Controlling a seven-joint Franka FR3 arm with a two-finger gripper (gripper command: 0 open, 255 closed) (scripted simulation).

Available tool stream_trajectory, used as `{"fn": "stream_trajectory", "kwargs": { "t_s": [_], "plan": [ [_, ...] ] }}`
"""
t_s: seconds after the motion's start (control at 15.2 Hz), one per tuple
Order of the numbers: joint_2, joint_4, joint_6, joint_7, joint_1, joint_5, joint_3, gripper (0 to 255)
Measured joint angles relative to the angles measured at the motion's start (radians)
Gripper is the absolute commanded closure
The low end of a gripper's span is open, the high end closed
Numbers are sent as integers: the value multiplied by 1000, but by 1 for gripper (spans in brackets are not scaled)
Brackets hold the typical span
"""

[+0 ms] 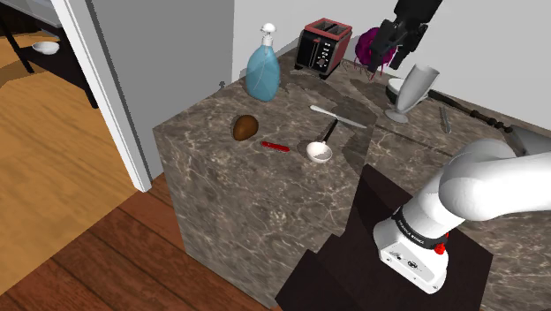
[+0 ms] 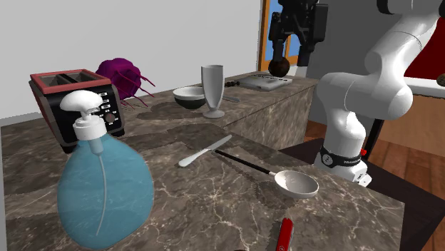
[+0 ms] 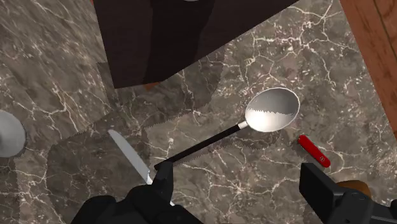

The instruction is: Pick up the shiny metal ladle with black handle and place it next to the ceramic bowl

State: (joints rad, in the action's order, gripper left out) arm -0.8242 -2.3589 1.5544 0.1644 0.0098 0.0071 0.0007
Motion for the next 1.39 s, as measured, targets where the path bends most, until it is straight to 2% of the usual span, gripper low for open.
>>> {"fn": "stream_trajectory", "kwargs": {
  "t_s": [0.13,0.26,0.66,0.99,1.25,1.39],
  "plan": [
    [-4,-20,19,23,-8,4,7,0],
    [-26,-92,81,104,-35,20,30,0],
    [-20,-286,326,413,-128,88,136,0],
    [42,-417,555,669,-211,141,233,0],
    [140,-477,740,891,-274,186,336,0],
    [174,-497,799,931,-288,193,357,0]
  ]
}}
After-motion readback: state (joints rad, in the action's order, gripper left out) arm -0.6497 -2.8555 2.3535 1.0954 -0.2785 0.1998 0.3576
